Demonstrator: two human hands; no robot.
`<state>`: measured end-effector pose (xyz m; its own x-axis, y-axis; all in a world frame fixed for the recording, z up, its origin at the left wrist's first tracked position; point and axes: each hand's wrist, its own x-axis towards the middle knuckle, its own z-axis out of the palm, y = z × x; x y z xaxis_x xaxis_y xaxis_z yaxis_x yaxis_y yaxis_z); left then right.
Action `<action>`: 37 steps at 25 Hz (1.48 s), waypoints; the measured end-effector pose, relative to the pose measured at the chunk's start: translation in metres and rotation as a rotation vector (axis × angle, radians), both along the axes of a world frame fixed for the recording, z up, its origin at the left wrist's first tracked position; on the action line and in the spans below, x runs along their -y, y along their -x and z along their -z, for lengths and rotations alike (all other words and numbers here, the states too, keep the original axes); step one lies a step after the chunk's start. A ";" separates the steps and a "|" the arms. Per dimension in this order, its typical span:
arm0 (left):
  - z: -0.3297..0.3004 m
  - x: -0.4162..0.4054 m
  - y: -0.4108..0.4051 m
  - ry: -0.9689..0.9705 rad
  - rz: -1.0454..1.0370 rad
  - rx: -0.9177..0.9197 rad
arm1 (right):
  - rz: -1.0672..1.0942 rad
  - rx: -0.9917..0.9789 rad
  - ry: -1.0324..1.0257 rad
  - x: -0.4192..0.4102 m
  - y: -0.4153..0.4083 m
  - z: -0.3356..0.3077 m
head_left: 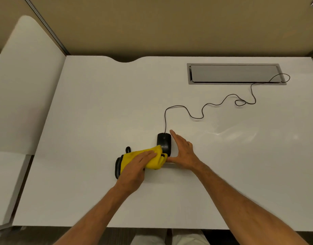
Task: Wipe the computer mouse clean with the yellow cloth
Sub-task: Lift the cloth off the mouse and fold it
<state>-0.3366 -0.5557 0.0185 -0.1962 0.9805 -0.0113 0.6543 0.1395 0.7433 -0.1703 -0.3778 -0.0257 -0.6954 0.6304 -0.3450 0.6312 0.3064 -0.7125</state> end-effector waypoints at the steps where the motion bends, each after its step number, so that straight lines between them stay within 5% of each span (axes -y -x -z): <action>1: -0.014 -0.005 0.003 -0.039 0.005 0.094 | 0.014 -0.046 0.030 -0.002 0.000 -0.015; 9: -0.102 -0.040 0.015 -0.055 0.074 0.216 | -0.273 -0.085 -0.085 0.004 0.016 -0.155; 13: -0.122 -0.046 0.021 -0.073 -0.032 0.210 | -0.070 -0.193 -0.148 0.004 0.007 -0.204; 22: -0.157 -0.092 -0.012 -0.092 0.157 0.324 | 0.261 -0.362 -0.159 -0.017 -0.061 -0.276; 29: -0.177 -0.155 -0.072 -0.105 0.137 0.462 | 0.680 -0.798 0.240 -0.043 -0.140 -0.275; 37: -0.184 -0.269 -0.123 0.082 0.279 0.432 | 0.862 -0.666 0.182 -0.127 -0.215 -0.241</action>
<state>-0.2133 -0.2865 0.2028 0.1119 0.9873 -0.1129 0.3108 0.0731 0.9477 0.0443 -0.2507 0.2157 -0.1288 0.9710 -0.2013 0.0555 -0.1956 -0.9791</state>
